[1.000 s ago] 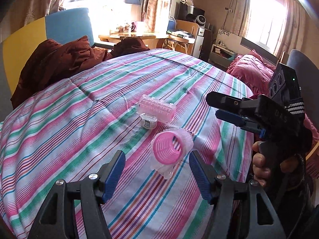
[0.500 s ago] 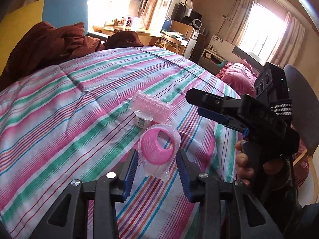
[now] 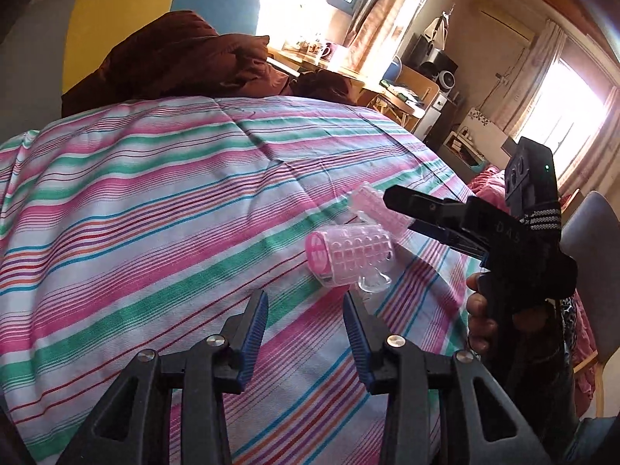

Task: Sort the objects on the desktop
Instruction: 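Grasp a pink hair roller with the left tool, then grasp the other pink hair roller with the right tool while the left tool holds its roller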

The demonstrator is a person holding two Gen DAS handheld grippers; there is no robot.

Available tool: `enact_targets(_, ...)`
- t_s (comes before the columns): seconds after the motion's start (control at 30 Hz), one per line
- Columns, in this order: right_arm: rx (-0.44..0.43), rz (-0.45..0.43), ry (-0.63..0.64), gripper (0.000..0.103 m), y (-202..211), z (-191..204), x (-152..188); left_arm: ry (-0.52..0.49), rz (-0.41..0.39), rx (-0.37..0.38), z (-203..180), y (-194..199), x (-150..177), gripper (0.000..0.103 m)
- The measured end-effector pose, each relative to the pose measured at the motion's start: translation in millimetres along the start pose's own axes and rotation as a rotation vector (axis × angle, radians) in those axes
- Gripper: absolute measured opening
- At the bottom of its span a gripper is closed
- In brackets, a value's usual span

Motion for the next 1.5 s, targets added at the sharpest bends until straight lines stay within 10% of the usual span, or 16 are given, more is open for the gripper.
enact_targets(0.2,-0.004,-0.054,-0.078,0.091,14.3,-16.2,-6.1,-0.042,0.023,0.041,-27.0,-16.3,-20.0,0.074)
enact_targets(0.5,-0.019,-0.074,-0.138,0.091,19.5,-37.2,-7.2,-0.051,0.102,-0.069,-33.1,-54.1,-34.1,0.086)
enact_targets(0.97,-0.047,-0.081,-0.119,0.092,19.7,-33.4,-7.9,-0.055,0.119,-0.144,-13.7,-53.4,-26.9,0.065)
enact_targets(1.5,0.182,0.057,0.237,0.092,-27.5,1.0,6.4,-0.055,0.085,-0.086,7.6,36.9,49.7,0.065)
Point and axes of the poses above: each gripper's, at about its wrist camera, not at the fingertips, and y roughly against the way its jaws point, z to its left, x to its underside, the point moved 10 cm from there along -y, roughly the way its jaws point, and after that the axes turned 14 degrees about -y, right-handed, at the moved point
